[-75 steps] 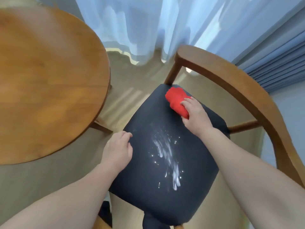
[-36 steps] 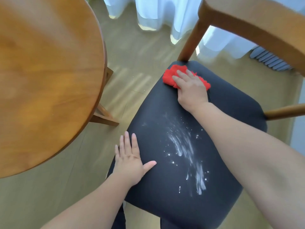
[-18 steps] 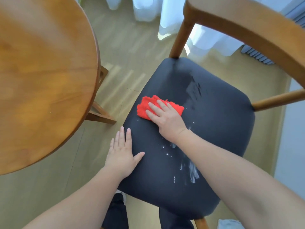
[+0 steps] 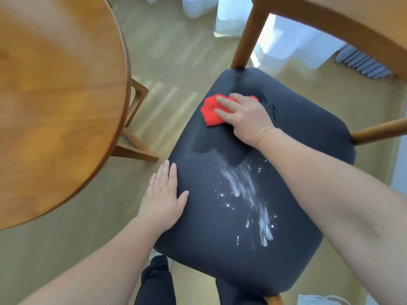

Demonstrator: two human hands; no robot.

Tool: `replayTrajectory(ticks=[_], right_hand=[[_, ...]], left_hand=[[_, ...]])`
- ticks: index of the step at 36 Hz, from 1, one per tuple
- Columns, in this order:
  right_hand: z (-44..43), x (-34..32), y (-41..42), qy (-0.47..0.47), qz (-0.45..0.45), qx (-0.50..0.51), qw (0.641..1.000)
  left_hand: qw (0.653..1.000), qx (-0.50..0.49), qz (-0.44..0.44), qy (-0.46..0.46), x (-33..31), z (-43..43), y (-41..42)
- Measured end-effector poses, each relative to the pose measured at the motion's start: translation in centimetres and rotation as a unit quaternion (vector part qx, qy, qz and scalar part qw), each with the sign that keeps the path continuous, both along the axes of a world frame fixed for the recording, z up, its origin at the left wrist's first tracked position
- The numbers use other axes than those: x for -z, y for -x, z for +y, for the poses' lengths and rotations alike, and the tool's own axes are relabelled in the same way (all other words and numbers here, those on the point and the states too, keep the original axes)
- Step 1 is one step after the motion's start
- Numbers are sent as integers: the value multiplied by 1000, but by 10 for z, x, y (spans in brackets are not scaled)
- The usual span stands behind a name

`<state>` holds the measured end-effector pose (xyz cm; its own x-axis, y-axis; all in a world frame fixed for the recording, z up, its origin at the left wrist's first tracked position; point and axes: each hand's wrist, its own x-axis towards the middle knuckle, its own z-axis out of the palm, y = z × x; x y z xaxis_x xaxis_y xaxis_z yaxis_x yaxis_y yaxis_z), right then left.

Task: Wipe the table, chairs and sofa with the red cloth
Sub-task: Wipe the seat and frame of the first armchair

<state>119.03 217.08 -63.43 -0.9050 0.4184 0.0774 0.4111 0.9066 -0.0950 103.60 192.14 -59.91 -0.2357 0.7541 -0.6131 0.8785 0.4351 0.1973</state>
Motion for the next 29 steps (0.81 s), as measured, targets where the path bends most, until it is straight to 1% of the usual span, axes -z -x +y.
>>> replayTrajectory(ticks=[3,6,8,14,18,22,27,29], right_hand=[[21,-9,10,24,-19,112,993],[41,-18,16,44,-70,221,972],[45,-21,20,60,-83,251,962],[18,-19,36,116,-100,216,964],[-5,-20,37,124,-117,174,970],[-37,-20,36,107,-131,85,982],[-71,-24,18,93,-163,2,982],[-81,-20,3,87,-150,-29,984]], left_hand=[[1000,6,3,-7,1,4,3],[1000,15,0,-15,0,7,4],[1000,16,-2,-19,-1,9,4],[1000,12,-5,-16,-5,8,3],[1000,9,-5,-15,-11,9,3],[1000,-5,-7,-22,-16,9,6],[999,-14,-2,-40,-22,8,12],[999,-19,-2,-45,-24,8,13]])
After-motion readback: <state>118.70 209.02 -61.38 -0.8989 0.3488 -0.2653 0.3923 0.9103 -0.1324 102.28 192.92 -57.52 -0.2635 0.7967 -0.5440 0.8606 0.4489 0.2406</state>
